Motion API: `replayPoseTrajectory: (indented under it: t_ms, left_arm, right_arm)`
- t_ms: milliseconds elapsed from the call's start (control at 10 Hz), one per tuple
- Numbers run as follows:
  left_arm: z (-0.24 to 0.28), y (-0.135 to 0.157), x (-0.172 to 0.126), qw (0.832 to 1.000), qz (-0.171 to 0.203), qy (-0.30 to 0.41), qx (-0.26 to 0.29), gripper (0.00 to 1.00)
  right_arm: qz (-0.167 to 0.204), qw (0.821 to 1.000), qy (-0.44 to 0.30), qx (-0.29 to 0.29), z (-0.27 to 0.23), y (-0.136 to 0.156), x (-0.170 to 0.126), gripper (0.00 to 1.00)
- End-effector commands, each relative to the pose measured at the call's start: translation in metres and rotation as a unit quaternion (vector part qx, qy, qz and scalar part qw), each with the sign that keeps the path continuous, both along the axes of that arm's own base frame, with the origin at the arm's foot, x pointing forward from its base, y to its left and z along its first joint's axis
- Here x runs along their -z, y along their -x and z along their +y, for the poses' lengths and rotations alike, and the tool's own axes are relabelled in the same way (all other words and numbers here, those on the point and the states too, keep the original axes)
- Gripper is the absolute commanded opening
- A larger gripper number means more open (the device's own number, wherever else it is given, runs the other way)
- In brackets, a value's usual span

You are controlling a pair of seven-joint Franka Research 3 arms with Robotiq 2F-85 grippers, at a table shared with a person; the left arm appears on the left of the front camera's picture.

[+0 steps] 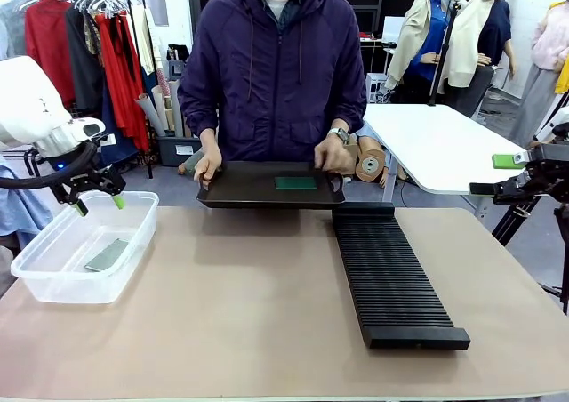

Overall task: Sort PCBs into racks and boxes based on the side picked up.
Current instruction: If the short side of the Blank PCB is picked up, insert it into the PCB Rack ; if the long side is picked up, place it in the Organizing box, then pick up the Blank PCB handed by the Human.

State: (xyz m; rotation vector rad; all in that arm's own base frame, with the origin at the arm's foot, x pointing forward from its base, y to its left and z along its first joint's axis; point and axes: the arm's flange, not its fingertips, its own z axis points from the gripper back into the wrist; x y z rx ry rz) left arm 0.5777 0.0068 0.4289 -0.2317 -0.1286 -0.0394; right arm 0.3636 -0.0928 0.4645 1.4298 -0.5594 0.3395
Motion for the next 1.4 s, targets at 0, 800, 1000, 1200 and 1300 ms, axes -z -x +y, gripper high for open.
replayPoseTrajectory:
  t_ms: [0,800,1000,1200,1300]
  left_arm:
    - [-0.0024,0.0095,-0.0007,1.0,0.0,-0.02,-0.012,1.0]
    - [-0.0024,0.0091,-0.0012,1.0,0.003,-0.012,-0.002,1.0]
    - [-0.0034,0.0085,-0.0016,1.0,0.005,-0.01,-0.002,1.0]
    - [-0.0025,0.0093,-0.0046,1.0,0.004,0.025,0.0,1.0]
    - [0.0026,0.0114,-0.0066,0.998,0.015,0.065,0.01,1.0]
  right_arm:
    - [-0.003,1.0,-0.001,-0.001,0.0003,0.0007,-0.0014,1.0]
    - [-0.003,1.0,-0.001,-0.001,0.0003,0.0007,-0.0014,1.0]
    - [-0.003,1.0,-0.001,-0.001,0.0003,0.0007,-0.0014,1.0]
    - [-0.003,1.0,-0.001,-0.001,0.0003,0.0007,-0.0014,1.0]
    - [-0.003,1.0,-0.001,-0.001,0.0003,0.0007,-0.0014,1.0]
